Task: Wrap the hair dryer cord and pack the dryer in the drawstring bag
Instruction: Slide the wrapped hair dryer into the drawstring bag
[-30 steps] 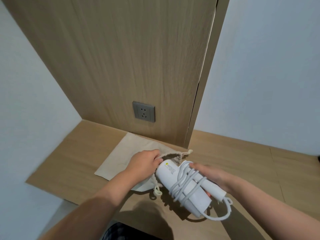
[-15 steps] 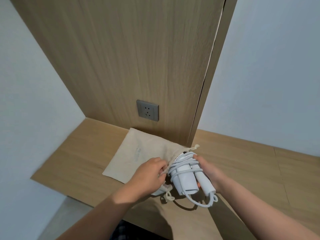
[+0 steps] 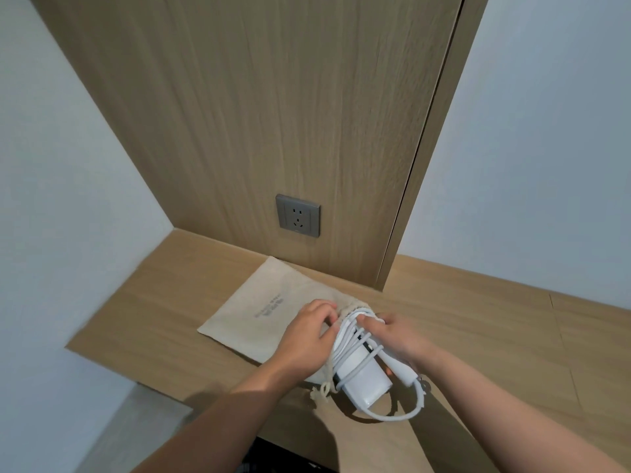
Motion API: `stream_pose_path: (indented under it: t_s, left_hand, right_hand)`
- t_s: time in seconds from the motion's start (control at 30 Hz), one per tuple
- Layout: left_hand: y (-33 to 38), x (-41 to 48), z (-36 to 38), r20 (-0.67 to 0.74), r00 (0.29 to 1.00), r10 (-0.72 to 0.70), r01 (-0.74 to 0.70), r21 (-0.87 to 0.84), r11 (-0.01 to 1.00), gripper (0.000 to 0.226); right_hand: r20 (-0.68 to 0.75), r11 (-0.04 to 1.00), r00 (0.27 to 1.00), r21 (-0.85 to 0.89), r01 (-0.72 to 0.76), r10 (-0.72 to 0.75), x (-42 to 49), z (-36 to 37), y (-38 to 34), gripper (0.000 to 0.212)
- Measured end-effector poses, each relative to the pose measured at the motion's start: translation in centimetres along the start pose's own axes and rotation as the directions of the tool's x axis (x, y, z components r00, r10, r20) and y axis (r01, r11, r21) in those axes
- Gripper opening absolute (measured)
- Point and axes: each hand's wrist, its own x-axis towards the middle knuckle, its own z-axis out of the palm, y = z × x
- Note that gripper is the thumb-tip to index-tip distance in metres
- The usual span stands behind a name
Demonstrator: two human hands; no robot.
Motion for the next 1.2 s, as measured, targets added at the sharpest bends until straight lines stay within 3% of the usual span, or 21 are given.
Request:
stream_pose_path:
  t_s: [0.17, 0.4, 0.53, 0.67, 0.8, 0.87, 1.03, 1.2]
  left_hand:
    - [-0.1, -0.5, 0.4, 0.019, 1.000, -0.001, 0.002, -0.058, 0.998, 0.010]
    - [-3.6, -2.6, 1.4, 0.051, 0.998, 0.041, -0.050, 0.196, 0.979, 0.009]
    - [-4.3, -4.1, 2.2, -0.047, 0.997, -0.064, 0.071, 0.172, 0.982, 0.013]
    - [-4.0, -5.5, 2.2, -0.189, 0.953, -0.238, 0.268, 0.155, 0.951, 0.009]
    - [-3.8, -6.4, 2.8, -0.141, 0.911, -0.387, 0.406, 0.148, 0.902, 0.026]
    - [-4.0, -6.3, 2.5, -0.114, 0.933, -0.340, 0.356, 0.162, 0.920, 0.032]
    - [-5.6, -5.1, -0.2, 0.028, 0.995, -0.091, 0.086, 0.147, 0.985, 0.013]
    - [-4.2, -1.7, -1.0, -0.024, 0.995, -0.095, 0.098, 0.239, 0.966, 0.027]
  right_hand:
    - [0.014, 0.997, 0.997, -0.033, 0.074, -0.074, 0.9, 1.8, 0.5, 0.035]
    - [-0.030, 0.978, 0.992, 0.173, -0.117, 0.124, 2.6, 2.9, 2.2, 0.042]
    - [-0.010, 0.974, 0.989, 0.176, -0.142, 0.146, 3.4, 3.8, 2.5, 0.047]
    - [-0.012, 0.928, 0.971, 0.297, -0.224, 0.238, 4.0, 4.6, 2.5, 0.056]
    - [-0.049, 0.919, 0.966, 0.325, -0.224, 0.252, 4.4, 5.4, 2.6, 0.057]
    - [-0.066, 0.911, 0.962, 0.344, -0.229, 0.267, 4.3, 5.8, 2.5, 0.056]
    - [-0.068, 0.911, 0.961, 0.345, -0.228, 0.267, 4.6, 6.0, 1.6, 0.063]
    - [-0.051, 0.959, 0.984, 0.238, -0.152, 0.169, 3.7, 6.1, 0.6, 0.053]
